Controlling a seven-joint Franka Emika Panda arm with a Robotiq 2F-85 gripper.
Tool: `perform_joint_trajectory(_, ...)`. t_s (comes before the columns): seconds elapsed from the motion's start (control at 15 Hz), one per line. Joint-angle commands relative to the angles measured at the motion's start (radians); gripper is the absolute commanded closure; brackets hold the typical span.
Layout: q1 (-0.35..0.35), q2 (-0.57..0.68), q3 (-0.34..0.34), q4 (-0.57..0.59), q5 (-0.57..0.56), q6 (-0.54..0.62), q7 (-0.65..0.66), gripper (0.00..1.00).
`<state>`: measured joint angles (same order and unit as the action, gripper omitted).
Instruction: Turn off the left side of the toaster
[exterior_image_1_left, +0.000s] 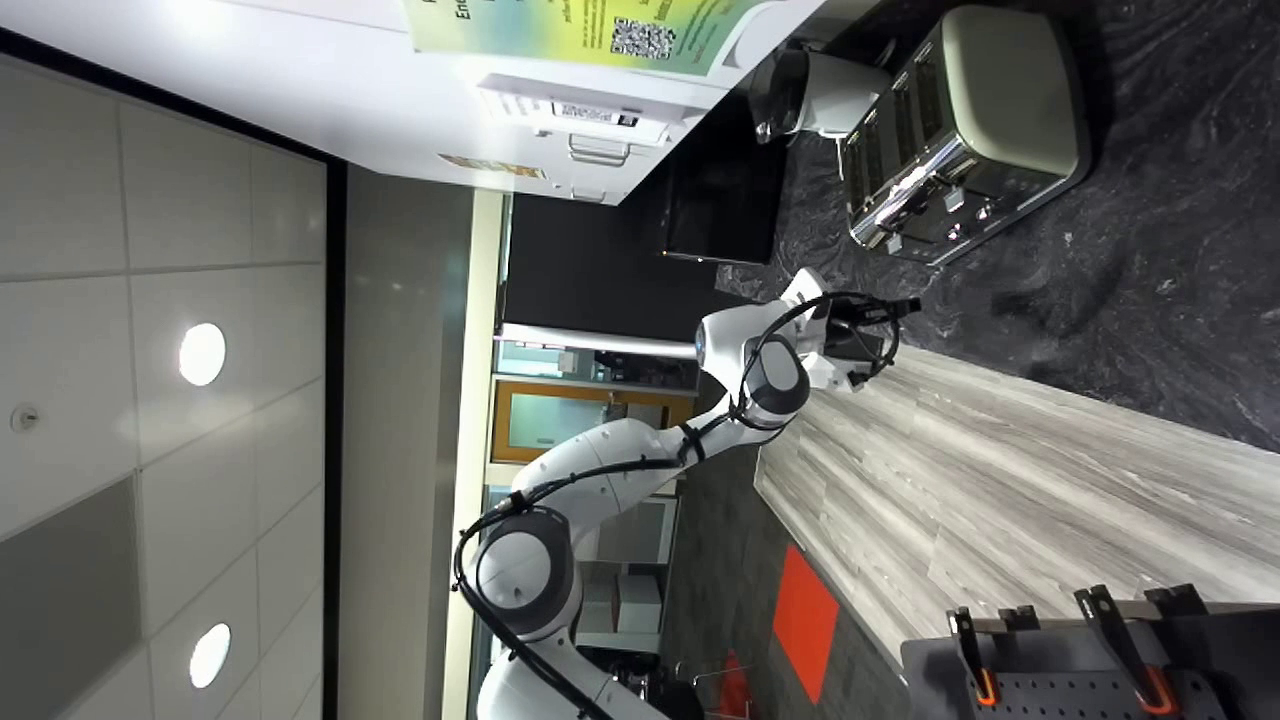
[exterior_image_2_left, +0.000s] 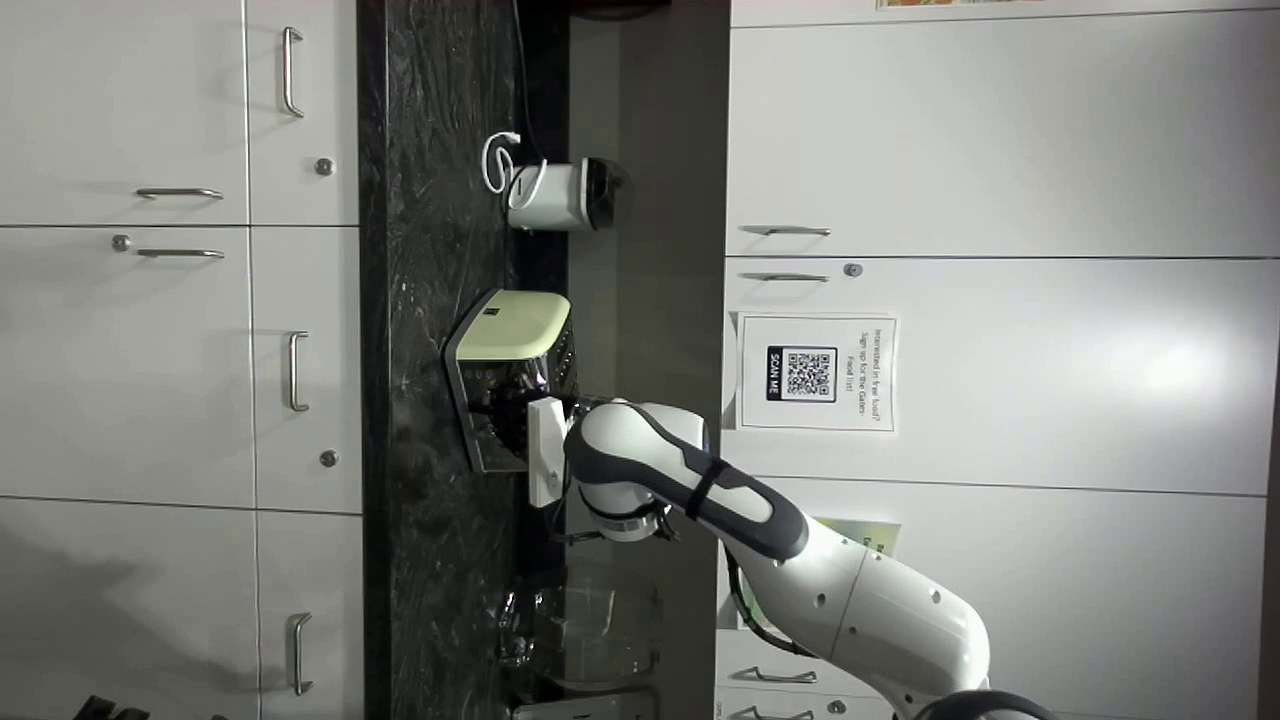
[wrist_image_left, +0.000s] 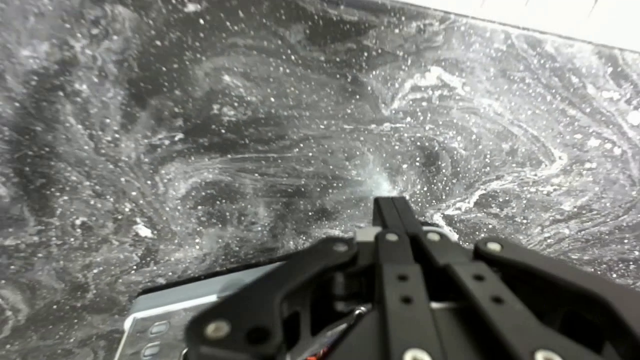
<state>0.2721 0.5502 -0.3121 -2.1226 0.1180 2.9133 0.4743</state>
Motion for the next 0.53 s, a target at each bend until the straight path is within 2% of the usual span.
perform_joint_trajectory(0.0,0.001,-0.171,0.003,-0.147,-0.051,-0.051,-0.011,1.00)
perform_joint_trajectory(0.2,-0.018,-0.236,0.024,-0.187,-0.095,-0.092,-0.011,1.00)
perform_joint_trajectory(0.27,-0.026,-0.251,0.032,-0.194,-0.105,-0.104,-0.012,0.95)
perform_joint_trajectory(0.33,-0.032,-0.264,0.040,-0.200,-0.114,-0.116,-0.009,0.73)
perform_joint_trajectory(0.4,-0.039,-0.274,0.050,-0.204,-0.122,-0.126,-0.010,0.70)
perform_joint_trajectory(0.47,-0.043,-0.215,0.051,-0.166,-0.126,-0.086,0.017,0.69)
